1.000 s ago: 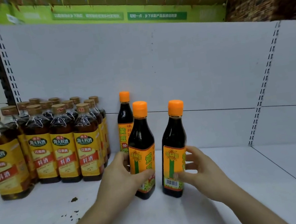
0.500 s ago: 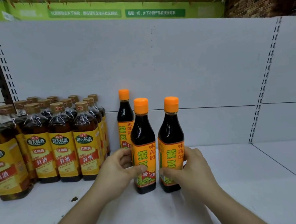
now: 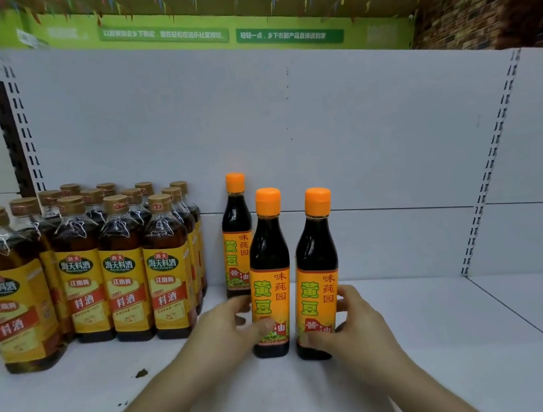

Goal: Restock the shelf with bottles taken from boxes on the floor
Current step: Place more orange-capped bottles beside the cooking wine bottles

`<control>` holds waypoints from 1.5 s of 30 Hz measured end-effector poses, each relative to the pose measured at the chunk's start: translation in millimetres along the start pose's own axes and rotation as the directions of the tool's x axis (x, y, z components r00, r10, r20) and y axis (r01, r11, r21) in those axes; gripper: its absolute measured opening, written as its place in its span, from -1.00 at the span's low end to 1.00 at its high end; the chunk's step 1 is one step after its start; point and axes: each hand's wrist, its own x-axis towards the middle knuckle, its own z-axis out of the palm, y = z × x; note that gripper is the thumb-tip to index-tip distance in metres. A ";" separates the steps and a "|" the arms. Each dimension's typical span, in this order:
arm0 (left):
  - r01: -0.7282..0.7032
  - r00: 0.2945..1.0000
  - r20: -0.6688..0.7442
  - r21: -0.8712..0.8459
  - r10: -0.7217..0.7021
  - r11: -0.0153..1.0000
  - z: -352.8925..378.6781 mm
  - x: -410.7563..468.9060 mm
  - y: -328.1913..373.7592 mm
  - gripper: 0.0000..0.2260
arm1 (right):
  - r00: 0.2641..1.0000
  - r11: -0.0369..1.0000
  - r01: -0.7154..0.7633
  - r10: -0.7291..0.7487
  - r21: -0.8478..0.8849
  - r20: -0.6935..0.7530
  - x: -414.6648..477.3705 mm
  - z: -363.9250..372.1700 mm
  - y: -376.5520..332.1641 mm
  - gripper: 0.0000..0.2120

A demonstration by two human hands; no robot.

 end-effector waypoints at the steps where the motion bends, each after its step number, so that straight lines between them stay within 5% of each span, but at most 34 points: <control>1: 0.013 1.000 -0.013 0.075 -0.012 0.997 3.6 -1.9 -0.2 -0.49 | 1.000 1.000 0.001 -0.001 -0.003 0.025 -1.5 -1.8 1.7 -0.33; 6: 0.001 0.997 -0.072 0.231 0.016 0.973 16.1 -4.6 -1.8 -0.51 | 0.999 1.000 0.021 -0.021 -0.001 0.042 -3.1 -0.2 1.4 -0.39; 17: -0.009 0.997 -0.072 0.215 0.025 0.977 18.3 3.6 -2.1 -0.60 | 0.999 0.998 0.038 -0.038 -0.041 0.017 5.9 7.7 1.4 -0.37; 26: -0.013 0.999 -0.038 0.327 0.027 0.945 20.3 21.3 -1.2 -0.69 | 1.000 0.998 0.024 -0.025 -0.065 -0.009 22.4 10.9 4.3 -0.59; 45: -0.002 1.000 0.008 0.436 -0.001 0.900 23.9 72.5 -8.5 -0.71 | 0.997 0.999 0.014 -0.017 -0.046 -0.082 63.2 28.5 4.9 -0.70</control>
